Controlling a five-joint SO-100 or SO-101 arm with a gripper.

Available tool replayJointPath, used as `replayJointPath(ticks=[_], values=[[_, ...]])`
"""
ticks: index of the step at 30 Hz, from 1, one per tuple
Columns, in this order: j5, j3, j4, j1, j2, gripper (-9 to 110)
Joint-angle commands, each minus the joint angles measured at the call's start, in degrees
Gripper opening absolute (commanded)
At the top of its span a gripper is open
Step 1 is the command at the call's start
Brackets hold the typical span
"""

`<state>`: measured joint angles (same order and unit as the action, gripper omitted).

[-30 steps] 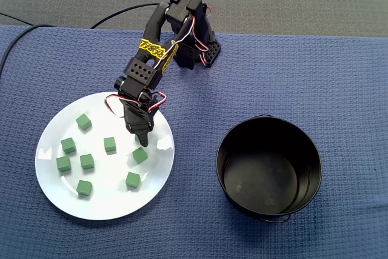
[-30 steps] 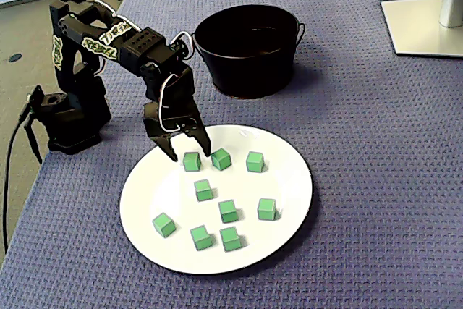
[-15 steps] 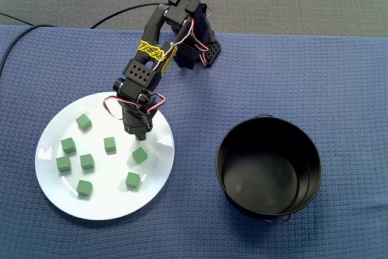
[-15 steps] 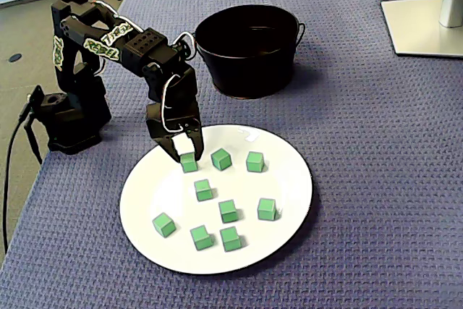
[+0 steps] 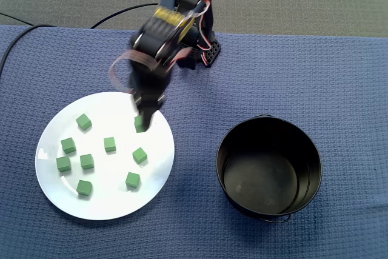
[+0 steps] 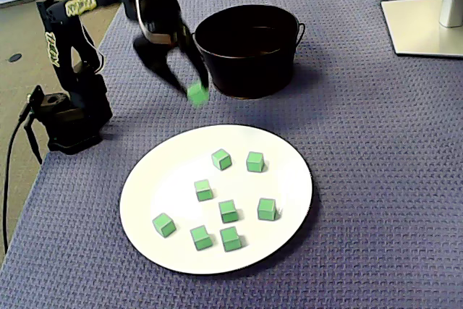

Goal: Pick up the items on the white plate and put them in the black container.

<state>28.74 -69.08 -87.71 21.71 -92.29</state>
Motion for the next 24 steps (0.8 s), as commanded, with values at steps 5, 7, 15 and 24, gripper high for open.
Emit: replayJointPath(ticks=[5,7,15,24], values=[[-1.7,36.5,-14.9,-22.6,2.9,0],[-1.8,41.6,-17.0,-27.0,8.8,0],[-1.9,41.6,-16.0,-35.7,28.6,0],[-1.8,30.1,-5.7,-41.0,39.8,0]])
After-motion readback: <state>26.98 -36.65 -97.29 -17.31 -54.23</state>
